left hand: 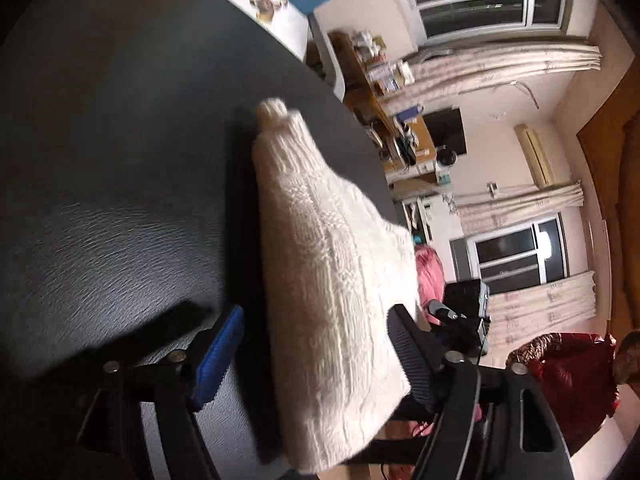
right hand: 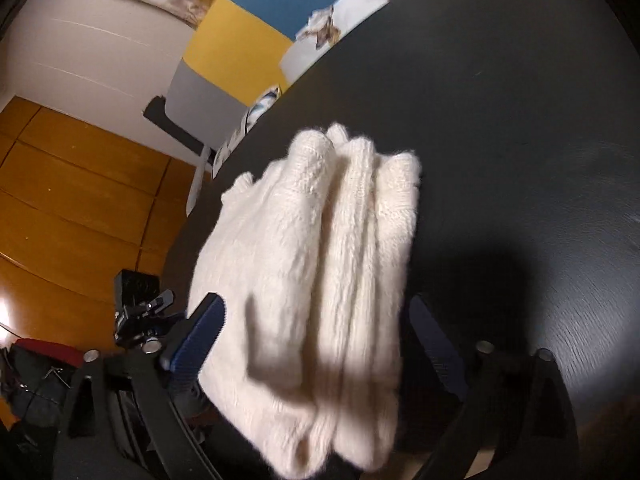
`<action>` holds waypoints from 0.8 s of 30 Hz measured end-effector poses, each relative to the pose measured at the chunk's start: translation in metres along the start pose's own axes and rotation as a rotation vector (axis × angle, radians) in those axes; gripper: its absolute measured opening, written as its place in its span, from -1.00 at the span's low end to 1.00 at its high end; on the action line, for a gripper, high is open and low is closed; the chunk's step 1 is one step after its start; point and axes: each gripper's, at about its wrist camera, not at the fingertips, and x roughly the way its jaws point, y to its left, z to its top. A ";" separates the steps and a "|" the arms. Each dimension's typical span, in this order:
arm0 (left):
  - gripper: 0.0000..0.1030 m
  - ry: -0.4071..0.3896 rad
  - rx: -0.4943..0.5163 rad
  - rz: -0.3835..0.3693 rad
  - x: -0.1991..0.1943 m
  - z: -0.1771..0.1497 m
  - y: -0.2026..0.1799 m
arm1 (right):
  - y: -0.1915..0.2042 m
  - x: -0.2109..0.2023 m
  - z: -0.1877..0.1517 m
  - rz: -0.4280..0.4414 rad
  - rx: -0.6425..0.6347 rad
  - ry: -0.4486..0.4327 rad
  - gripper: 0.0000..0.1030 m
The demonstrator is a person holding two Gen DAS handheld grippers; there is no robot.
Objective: Fold clothes
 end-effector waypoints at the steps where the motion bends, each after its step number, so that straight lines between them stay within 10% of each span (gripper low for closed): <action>1: 0.60 0.018 -0.001 0.007 0.007 0.004 0.001 | 0.000 0.006 0.002 -0.010 0.004 0.027 0.97; 13: 0.60 0.095 0.078 0.050 0.064 -0.005 -0.030 | 0.014 0.035 0.003 -0.120 -0.102 0.170 1.00; 17: 0.03 0.095 0.059 0.027 0.070 -0.012 -0.033 | 0.021 0.036 -0.001 -0.146 -0.113 0.161 1.00; 21: -0.09 0.023 0.141 0.065 0.062 -0.020 -0.048 | 0.035 0.031 -0.010 -0.119 -0.159 0.118 0.20; 24: -0.09 -0.015 0.160 0.077 0.057 -0.025 -0.051 | 0.040 0.028 -0.016 -0.127 -0.180 0.086 0.06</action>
